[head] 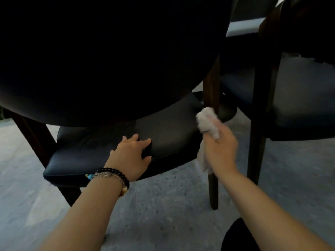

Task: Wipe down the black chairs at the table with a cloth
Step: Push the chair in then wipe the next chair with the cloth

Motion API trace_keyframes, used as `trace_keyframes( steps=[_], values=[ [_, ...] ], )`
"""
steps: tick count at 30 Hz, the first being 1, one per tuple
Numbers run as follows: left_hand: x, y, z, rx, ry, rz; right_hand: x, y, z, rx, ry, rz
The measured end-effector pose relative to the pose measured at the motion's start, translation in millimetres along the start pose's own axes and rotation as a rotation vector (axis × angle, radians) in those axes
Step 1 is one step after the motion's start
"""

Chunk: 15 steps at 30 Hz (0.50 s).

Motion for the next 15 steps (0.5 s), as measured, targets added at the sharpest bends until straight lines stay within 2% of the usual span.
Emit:
trace_keyframes(
  steps=[2, 4, 7, 10, 12, 15],
  values=[
    [-4, -2, 7, 0.045, -0.064, 0.029, -25, 26, -25, 0.000, 0.145, 0.228],
    [-9, -3, 19, 0.101, -0.113, 0.072, -41, 63, -50, -0.048, 0.245, 0.314],
    [-11, -7, 36, 0.161, -0.128, 0.087, -33, 115, -79, -0.056, 0.254, 0.187],
    [-13, -11, 44, 0.215, -0.134, 0.131, 1, 121, -60, -0.003, -0.050, 0.013],
    [-18, -13, 47, 0.217, -0.286, 0.167, 7, 100, -33, -0.056, -0.272, -0.013],
    [-34, -19, 47, 0.166, -0.562, 0.272, -14, 78, -14, 0.024, -0.309, -0.122]
  ],
)
Point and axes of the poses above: each hand's wrist, its own y-axis towards the middle knuckle, its own x-axis out of the palm, z = x × y, the point moved 2 cm from there along y, towards the middle knuckle, and after that the axes turned 5 degrees about y, right-handed, at the moved point
